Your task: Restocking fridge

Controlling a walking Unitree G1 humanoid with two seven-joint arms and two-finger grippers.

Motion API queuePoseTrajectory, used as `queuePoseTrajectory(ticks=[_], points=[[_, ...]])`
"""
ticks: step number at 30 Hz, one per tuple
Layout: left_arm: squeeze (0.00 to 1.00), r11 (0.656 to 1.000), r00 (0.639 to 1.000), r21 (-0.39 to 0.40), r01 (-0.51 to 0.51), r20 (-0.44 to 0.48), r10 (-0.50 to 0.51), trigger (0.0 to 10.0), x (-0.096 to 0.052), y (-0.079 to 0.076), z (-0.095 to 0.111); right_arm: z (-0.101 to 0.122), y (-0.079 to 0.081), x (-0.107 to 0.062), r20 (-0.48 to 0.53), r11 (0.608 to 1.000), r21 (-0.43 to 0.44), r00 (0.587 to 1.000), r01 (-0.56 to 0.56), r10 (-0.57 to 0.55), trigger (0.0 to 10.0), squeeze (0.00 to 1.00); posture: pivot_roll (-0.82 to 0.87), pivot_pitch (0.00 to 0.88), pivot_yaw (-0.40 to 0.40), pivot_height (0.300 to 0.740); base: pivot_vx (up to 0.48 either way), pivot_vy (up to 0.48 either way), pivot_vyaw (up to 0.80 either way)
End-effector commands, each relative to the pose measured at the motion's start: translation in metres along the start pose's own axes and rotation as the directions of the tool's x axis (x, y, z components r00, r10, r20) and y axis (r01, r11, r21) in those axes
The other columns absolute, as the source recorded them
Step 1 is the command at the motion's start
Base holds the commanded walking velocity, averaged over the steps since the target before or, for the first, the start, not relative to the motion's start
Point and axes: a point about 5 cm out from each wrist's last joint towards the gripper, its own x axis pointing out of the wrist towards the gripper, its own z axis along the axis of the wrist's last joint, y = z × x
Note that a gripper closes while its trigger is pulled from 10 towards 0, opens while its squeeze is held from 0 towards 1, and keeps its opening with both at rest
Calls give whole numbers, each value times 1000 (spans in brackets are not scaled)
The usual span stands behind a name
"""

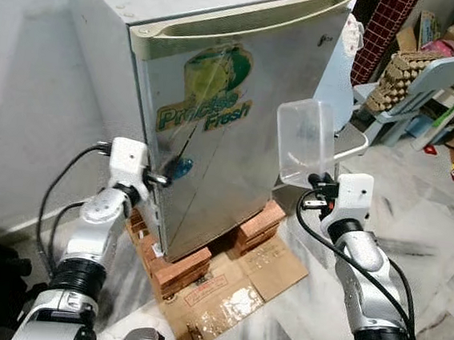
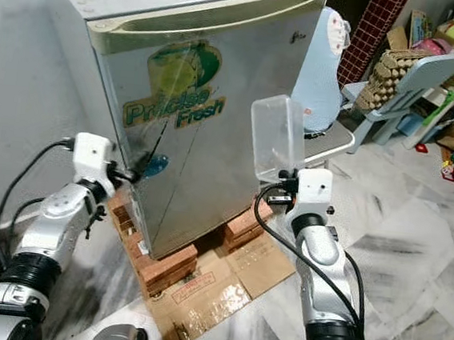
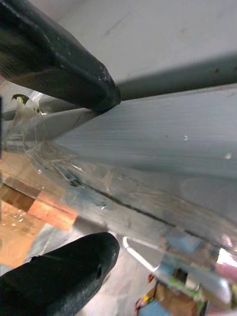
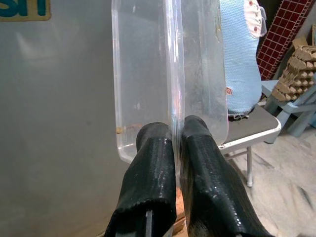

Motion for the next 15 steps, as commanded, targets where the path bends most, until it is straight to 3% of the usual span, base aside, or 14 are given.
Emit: queuePoseTrajectory(ticks=[1, 4, 8, 13, 15], points=[[0, 991, 991, 7, 135, -16, -135, 10000, 4, -24, -3, 6, -4, -1, 26, 1000, -14, 999, 22, -22, 10000, 0, -20, 56, -73, 740, 0, 0, 0], [0, 983, 983, 13, 182, -19, -182, 10000, 4, -32, -4, 6, -4, -1, 27, 999, -21, 999, 35, -34, 10000, 0, -20, 56, -73, 740, 0, 0, 0], [0, 948, 948, 32, 318, -24, -317, 10000, 2, -55, -5, 5, -11, -1, 24, 994, -50, 995, 96, -95, 10000, 0, -16, 51, -70, 740, 0, 0, 0], [0, 927, 928, 43, 373, -22, -373, 10000, 2, -69, -3, 4, -21, -2, 17, 985, -39, 986, 167, -166, 10000, 0, -17, 47, -61, 740, 0, 0, 0], [0, 924, 925, 37, 380, 2, -380, 10000, 2, -76, 1, 3, -27, -3, 1, 976, -38, 977, 215, -216, 10000, 0, -17, 45, -59, 740, 0, 0, -800]])
